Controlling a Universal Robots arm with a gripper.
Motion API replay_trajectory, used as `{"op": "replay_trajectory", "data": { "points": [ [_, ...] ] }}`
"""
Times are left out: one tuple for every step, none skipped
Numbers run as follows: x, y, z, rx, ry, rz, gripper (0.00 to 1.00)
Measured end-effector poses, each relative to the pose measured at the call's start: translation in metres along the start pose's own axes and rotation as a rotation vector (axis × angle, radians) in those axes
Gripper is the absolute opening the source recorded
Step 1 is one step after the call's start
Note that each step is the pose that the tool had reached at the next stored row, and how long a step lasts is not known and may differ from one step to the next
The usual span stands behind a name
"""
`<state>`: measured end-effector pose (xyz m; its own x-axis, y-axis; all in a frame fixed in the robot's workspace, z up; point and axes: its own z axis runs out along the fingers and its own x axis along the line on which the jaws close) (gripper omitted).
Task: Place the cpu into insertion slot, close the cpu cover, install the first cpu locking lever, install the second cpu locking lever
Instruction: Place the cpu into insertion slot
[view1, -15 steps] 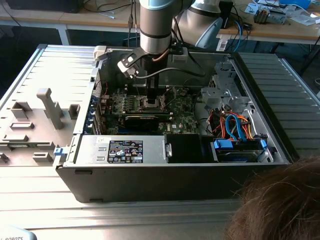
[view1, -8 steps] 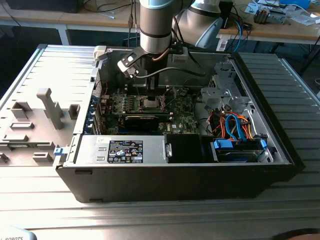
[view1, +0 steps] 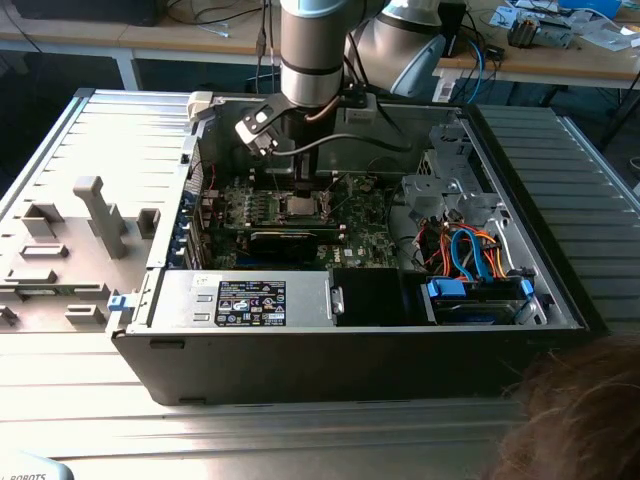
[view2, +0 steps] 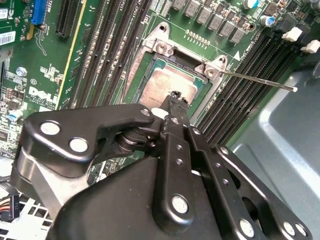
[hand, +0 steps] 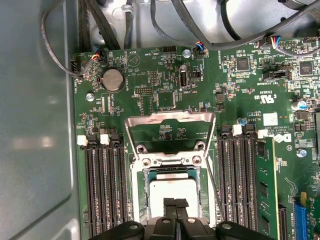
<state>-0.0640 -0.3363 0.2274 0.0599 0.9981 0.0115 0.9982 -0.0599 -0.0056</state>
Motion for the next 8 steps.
{"op": "replay_trajectory", "data": {
  "points": [
    [0.0,0.0,-0.0017,0.0,0.0001,0.0,0.11],
    [0.0,-0.0001,-0.0027,-0.0001,0.0001,0.0,0.11],
    [0.0,0.0,-0.0034,-0.0001,0.0001,0.0,0.11],
    [0.0,-0.0001,-0.0044,-0.0001,0.0001,0.0,0.11],
    [0.0,-0.0001,-0.0055,-0.0001,0.0001,0.0,0.11],
    [0.0,-0.0001,-0.006,-0.0001,0.0002,0.0,0.11],
    [0.0,-0.0001,-0.0066,0.0,0.0001,0.0,0.11],
    [0.0001,-0.0001,-0.0069,-0.0001,0.0002,0.0,0.11]
  ]
}}
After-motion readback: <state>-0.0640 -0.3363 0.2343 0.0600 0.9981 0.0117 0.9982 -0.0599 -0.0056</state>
